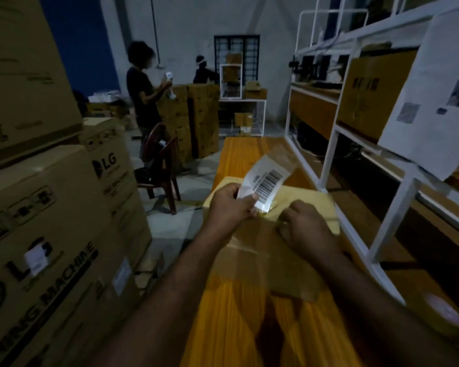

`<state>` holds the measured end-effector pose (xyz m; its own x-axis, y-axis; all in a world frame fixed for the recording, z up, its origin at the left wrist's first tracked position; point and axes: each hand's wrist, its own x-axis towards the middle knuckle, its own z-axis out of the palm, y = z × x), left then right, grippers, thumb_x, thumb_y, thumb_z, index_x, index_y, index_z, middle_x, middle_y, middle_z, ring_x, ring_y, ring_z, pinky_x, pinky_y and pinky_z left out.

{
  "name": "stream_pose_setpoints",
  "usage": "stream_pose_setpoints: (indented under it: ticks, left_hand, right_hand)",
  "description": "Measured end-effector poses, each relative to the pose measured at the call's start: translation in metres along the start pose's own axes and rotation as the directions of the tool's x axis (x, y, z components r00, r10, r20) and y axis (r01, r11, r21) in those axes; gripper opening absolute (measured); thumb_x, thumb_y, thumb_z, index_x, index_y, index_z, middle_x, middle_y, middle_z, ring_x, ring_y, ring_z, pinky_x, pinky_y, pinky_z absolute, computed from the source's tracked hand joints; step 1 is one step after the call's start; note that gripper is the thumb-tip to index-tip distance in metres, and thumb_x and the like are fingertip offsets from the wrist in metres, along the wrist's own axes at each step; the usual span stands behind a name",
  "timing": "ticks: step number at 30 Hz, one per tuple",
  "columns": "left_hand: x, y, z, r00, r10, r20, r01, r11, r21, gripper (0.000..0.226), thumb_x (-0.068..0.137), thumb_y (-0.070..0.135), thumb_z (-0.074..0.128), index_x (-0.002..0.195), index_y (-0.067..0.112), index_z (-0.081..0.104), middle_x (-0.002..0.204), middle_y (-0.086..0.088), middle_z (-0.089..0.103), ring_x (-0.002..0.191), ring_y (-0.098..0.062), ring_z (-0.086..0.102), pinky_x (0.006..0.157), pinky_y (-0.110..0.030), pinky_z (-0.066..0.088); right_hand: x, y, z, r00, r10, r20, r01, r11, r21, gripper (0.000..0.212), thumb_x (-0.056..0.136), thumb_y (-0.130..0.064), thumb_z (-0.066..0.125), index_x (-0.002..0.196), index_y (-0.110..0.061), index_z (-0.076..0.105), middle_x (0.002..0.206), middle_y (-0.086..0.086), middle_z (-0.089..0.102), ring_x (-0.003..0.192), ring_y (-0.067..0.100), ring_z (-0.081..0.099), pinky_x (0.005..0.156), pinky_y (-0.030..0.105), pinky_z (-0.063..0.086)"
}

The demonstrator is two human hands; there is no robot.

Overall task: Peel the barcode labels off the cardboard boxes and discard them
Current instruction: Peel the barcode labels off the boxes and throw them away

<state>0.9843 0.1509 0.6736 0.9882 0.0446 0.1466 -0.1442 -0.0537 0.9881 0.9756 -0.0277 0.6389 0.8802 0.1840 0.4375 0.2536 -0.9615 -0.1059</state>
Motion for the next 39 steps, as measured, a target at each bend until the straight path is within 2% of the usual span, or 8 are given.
stream_pose_setpoints:
  ticks: [4, 12, 16, 19, 25, 29, 35, 39]
  left_hand:
    - [-0.014, -0.004, -0.014, 0.998, -0.063, -0.022, 0.062, 0.997, -0.055, 0.006, 0.094, 0.007, 0.062, 0.095, 0.010, 0.066, 0.092, -0.012, 0.072, 0.070, -0.021, 0.066, 0.066, -0.030, 0.060]
    - [-0.062, -0.025, -0.074, 0.971, -0.116, -0.211, 0.140, 0.985, 0.104, 0.006, 0.092, 0.013, 0.066, 0.097, 0.011, 0.068, 0.086, -0.005, 0.075, 0.069, -0.013, 0.069, 0.063, -0.029, 0.057]
    - [-0.107, -0.035, -0.110, 0.941, -0.157, -0.301, 0.216, 0.960, 0.175, 0.005, 0.090, 0.014, 0.068, 0.093, 0.010, 0.069, 0.083, -0.006, 0.075, 0.071, -0.018, 0.069, 0.068, -0.036, 0.058]
    - [-0.156, -0.044, -0.138, 0.895, -0.211, -0.392, 0.287, 0.947, 0.146, 0.002, 0.090, 0.012, 0.069, 0.092, 0.012, 0.070, 0.071, 0.002, 0.072, 0.061, -0.010, 0.066, 0.056, -0.025, 0.055]
    - [-0.261, -0.061, -0.197, 0.755, -0.299, -0.584, 0.430, 0.897, 0.097, 0.011, 0.085, 0.018, 0.075, 0.095, 0.014, 0.073, 0.085, -0.001, 0.077, 0.071, -0.009, 0.071, 0.063, -0.023, 0.057]
    - [-0.338, -0.071, -0.226, 0.662, -0.350, -0.663, 0.437, 0.899, -0.039, 0.010, 0.081, 0.013, 0.078, 0.089, 0.009, 0.074, 0.077, -0.003, 0.077, 0.068, -0.011, 0.070, 0.060, -0.023, 0.054]
    - [-0.444, -0.085, -0.265, 0.468, -0.416, -0.779, 0.416, 0.882, -0.221, 0.030, 0.074, 0.013, 0.083, 0.089, -0.009, 0.070, 0.074, -0.017, 0.069, 0.062, -0.020, 0.063, 0.052, -0.022, 0.049]
    - [-0.510, -0.105, -0.289, 0.219, -0.462, -0.860, 0.366, 0.856, -0.366, 0.016, 0.082, 0.004, 0.074, 0.092, -0.008, 0.070, 0.072, -0.014, 0.070, 0.057, -0.018, 0.066, 0.055, -0.025, 0.053]
  right_hand:
    - [0.032, 0.020, 0.018, 1.000, -0.016, 0.014, 0.017, 0.997, -0.069, 0.034, 0.082, -0.031, 0.061, 0.110, -0.014, 0.068, 0.105, 0.011, 0.058, 0.093, 0.034, 0.056, 0.084, 0.039, 0.046]
    - [0.068, 0.007, 0.018, 0.993, 0.038, 0.110, -0.051, 0.993, 0.110, 0.031, 0.092, -0.024, 0.057, 0.117, -0.007, 0.064, 0.116, 0.016, 0.057, 0.096, 0.033, 0.059, 0.080, 0.036, 0.046]
    - [0.039, -0.076, -0.017, 0.991, -0.120, 0.062, 0.030, 0.643, 0.765, 0.029, 0.096, -0.042, 0.053, 0.106, -0.023, 0.071, 0.107, 0.001, 0.069, 0.098, 0.017, 0.061, 0.081, 0.030, 0.045]
    - [-0.009, -0.145, -0.021, 0.933, -0.321, 0.163, -0.013, 0.423, 0.906, 0.028, 0.087, -0.064, 0.050, 0.083, -0.042, 0.066, 0.079, -0.018, 0.066, 0.076, 0.002, 0.061, 0.065, 0.028, 0.046]
    - [-0.074, -0.231, 0.033, 0.760, -0.563, 0.323, 0.058, 0.554, 0.831, 0.014, 0.093, -0.026, 0.061, 0.081, -0.019, 0.062, 0.078, -0.003, 0.065, 0.074, 0.004, 0.063, 0.058, 0.023, 0.050]
    - [-0.109, -0.285, 0.051, 0.643, -0.673, 0.365, 0.032, 0.500, 0.866, 0.013, 0.088, -0.020, 0.068, 0.088, -0.007, 0.066, 0.083, 0.005, 0.070, 0.080, 0.017, 0.067, 0.074, 0.041, 0.056]
    - [-0.177, -0.362, 0.067, 0.491, -0.756, 0.433, -0.052, 0.471, 0.881, 0.027, 0.085, -0.016, 0.072, 0.077, 0.002, 0.055, 0.074, 0.017, 0.065, 0.065, 0.020, 0.061, 0.063, 0.036, 0.051]
    - [-0.229, -0.413, 0.079, 0.417, -0.792, 0.446, -0.077, 0.458, 0.885, 0.020, 0.084, -0.009, 0.073, 0.071, -0.003, 0.059, 0.074, 0.016, 0.066, 0.070, 0.020, 0.062, 0.066, 0.038, 0.053]
